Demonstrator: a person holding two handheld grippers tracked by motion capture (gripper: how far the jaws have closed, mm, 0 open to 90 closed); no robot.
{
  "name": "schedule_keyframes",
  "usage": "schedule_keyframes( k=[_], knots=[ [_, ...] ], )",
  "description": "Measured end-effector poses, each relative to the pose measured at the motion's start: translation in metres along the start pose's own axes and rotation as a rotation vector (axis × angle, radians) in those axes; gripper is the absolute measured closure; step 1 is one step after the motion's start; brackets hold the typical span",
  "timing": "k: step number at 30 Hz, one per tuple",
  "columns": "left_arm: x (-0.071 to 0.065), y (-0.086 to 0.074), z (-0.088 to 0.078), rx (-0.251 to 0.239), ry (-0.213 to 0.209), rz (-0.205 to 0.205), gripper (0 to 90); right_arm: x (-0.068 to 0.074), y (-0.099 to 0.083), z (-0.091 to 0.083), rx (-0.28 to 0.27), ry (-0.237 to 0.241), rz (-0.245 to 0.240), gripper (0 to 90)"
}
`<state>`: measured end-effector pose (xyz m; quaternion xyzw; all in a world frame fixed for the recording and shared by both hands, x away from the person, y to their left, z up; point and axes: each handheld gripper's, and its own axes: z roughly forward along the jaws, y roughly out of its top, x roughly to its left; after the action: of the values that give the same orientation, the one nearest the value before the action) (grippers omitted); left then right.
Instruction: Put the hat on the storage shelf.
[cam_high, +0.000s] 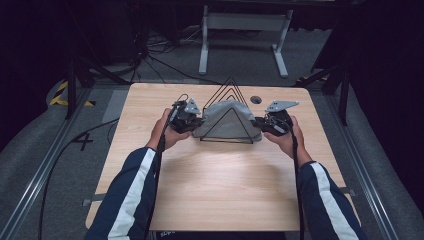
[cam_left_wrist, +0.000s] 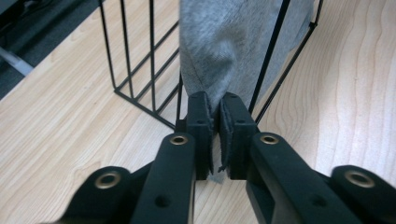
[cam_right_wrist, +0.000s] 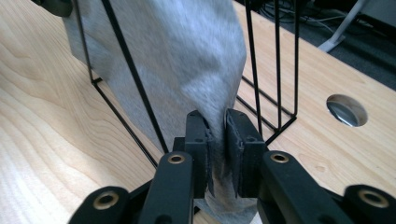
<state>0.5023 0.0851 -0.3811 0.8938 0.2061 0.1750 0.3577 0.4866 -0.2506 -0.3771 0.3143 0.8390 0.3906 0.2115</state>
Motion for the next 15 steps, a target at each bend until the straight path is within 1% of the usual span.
schedule_keyframes(
  k=[1, 2, 3, 4, 5, 6, 7, 8, 9, 10, 11, 13, 15],
  knots=[
    [0.0, 0.001, -0.004, 0.001, 0.012, 0.0, 79.8, 0.001, 0.002, -0.005, -0.003, -0.017, -0.006, 77.0],
    [0.0, 0.001, -0.004, 0.001, 0.012, 0.0, 77.9, 0.0, 0.003, -0.008, -0.009, -0.022, -0.004, 75.9],
    [-0.001, 0.002, -0.011, 0.0, 0.014, 0.014, 77.1, 0.0, 0.004, -0.012, -0.015, -0.026, -0.006, 75.4],
    [-0.002, 0.003, -0.015, -0.002, 0.016, 0.023, 76.3, 0.0, 0.005, -0.016, -0.017, -0.03, -0.007, 75.0],
    [-0.002, 0.003, -0.015, -0.002, 0.016, 0.023, 76.0, 0.0, 0.005, -0.016, -0.017, -0.03, -0.007, 75.0],
    [-0.003, 0.003, -0.019, 0.007, 0.011, 0.025, 76.0, 0.0, 0.007, -0.019, -0.015, -0.032, -0.009, 74.4],
    [-0.004, 0.004, -0.022, 0.012, 0.009, 0.034, 74.0, 0.0, 0.009, -0.025, -0.005, -0.039, -0.015, 72.9],
    [-0.005, 0.005, -0.025, 0.02, 0.006, 0.045, 74.0, 0.0, 0.009, -0.025, -0.005, -0.039, -0.015, 72.9],
    [-0.007, 0.005, -0.029, 0.022, 0.013, 0.057, 72.7, 0.0, 0.011, -0.03, 0.015, -0.027, -0.012, 70.8],
    [-0.008, 0.005, -0.032, 0.027, 0.006, 0.056, 72.7, 0.0, 0.011, -0.03, 0.015, -0.027, -0.012, 70.8],
    [-0.009, 0.005, -0.036, 0.023, 0.002, 0.063, 72.7, 0.0, 0.012, -0.031, 0.019, -0.034, -0.024, 70.6],
    [-0.012, 0.004, -0.04, 0.028, 0.0, 0.071, 71.6, 0.002, 0.012, -0.035, 0.035, -0.03, -0.018, 68.9],
    [-0.014, 0.002, -0.045, 0.031, 0.0, 0.079, 70.1, 0.003, 0.011, -0.037, 0.05, -0.031, -0.026, 66.3]
  ],
)
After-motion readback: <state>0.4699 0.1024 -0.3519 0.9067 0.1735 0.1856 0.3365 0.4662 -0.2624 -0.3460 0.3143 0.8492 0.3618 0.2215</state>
